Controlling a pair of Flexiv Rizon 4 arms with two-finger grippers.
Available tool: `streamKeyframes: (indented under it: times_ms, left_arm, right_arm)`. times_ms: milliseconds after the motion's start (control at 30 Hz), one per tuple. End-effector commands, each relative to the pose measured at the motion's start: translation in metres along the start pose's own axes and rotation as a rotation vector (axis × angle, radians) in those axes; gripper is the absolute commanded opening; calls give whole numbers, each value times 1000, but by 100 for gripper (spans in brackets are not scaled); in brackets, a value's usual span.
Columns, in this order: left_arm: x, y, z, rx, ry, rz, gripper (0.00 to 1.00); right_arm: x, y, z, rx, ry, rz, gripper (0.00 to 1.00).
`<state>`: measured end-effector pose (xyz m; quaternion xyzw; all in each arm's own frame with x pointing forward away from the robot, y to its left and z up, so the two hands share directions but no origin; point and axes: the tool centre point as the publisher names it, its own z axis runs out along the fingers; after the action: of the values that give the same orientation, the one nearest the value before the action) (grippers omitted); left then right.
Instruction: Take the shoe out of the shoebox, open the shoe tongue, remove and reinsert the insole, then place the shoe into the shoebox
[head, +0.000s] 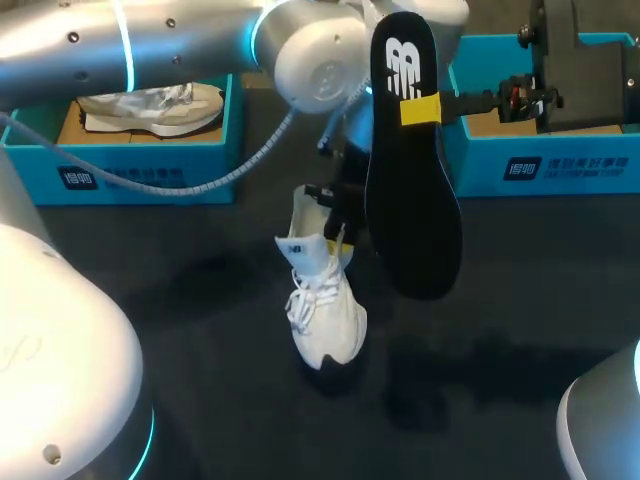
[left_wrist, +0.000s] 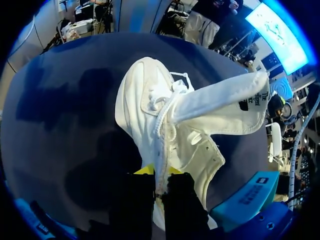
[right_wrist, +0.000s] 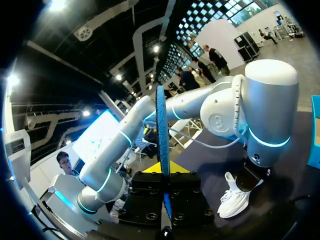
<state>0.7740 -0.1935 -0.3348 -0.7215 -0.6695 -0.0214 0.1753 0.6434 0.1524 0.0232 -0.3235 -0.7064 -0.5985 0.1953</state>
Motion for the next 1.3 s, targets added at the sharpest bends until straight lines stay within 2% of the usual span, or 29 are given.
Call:
streamKeyframes:
  times_ms: [33, 300, 567, 933, 967, 1067, 1100, 1167, 1200, 1267, 1300]
  left_arm:
    - [-4, -1, 7, 7, 6, 0, 0]
    - [-7, -10, 19, 10, 41, -1, 0]
    - [-11, -8, 34, 45, 48, -5, 0]
    - [-14, -9, 41, 61, 50, 23, 0]
    - [-13, -10, 41, 63, 43, 34, 4]
    - [-12, -14, 39, 59, 45, 40, 39]
    - [-12, -15, 39, 51, 41, 39, 46]
    - [-10, -15, 36, 49, 33, 35, 53]
    - [-9, -15, 33, 40, 20, 33, 74]
    - [-9, -13, 26, 36, 5, 40, 96]
    - [-8, -13, 22, 33, -16, 44, 100]
  right_arm:
    - [-1, 1, 3, 1, 1, 0, 0]
    - [-1, 1, 3, 1, 1, 0, 0]
    - [-1, 1, 3, 1, 1, 0, 0]
    - [-1, 1, 3, 1, 1, 0, 0]
    - [-1, 1, 3, 1, 1, 0, 0]
    - [-1, 1, 3, 1, 1, 0, 0]
    - [-1, 1, 3, 1, 1, 0, 0]
    - [-1, 1, 3, 1, 1, 0, 0]
    - [-1, 1, 3, 1, 1, 0, 0]
    - [-1, 1, 3, 1, 1, 0, 0]
    - [-1, 1, 3, 1, 1, 0, 0]
